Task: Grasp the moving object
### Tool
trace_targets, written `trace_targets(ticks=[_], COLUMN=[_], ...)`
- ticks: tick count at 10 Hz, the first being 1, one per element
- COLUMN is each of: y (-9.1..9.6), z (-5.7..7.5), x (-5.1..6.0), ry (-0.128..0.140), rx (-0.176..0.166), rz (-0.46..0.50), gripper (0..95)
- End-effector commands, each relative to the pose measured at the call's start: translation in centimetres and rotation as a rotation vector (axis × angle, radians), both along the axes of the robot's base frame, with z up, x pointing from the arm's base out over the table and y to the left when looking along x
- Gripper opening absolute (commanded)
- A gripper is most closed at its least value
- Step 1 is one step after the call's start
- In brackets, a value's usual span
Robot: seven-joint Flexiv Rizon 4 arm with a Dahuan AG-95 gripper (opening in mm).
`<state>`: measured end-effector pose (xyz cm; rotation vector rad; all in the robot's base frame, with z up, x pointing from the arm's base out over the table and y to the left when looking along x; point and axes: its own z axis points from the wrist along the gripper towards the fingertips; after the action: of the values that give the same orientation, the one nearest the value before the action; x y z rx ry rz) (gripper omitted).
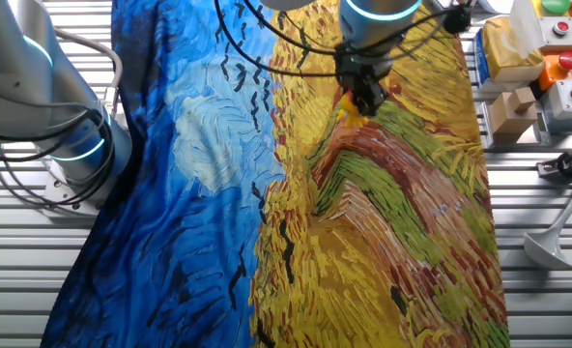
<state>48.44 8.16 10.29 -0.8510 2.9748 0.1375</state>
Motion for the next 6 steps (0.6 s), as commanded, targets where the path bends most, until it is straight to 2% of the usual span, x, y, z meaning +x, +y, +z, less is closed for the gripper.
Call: trace_targets(ticks=[1,6], y=[0.07,0.07], z=[-0.32,-0.32], x=[0.15,0.15], ry=[0.007,0.031], rx=[-0.001,-0.014], rz=[-0.007,-0.109], gripper=[0.0,0.0])
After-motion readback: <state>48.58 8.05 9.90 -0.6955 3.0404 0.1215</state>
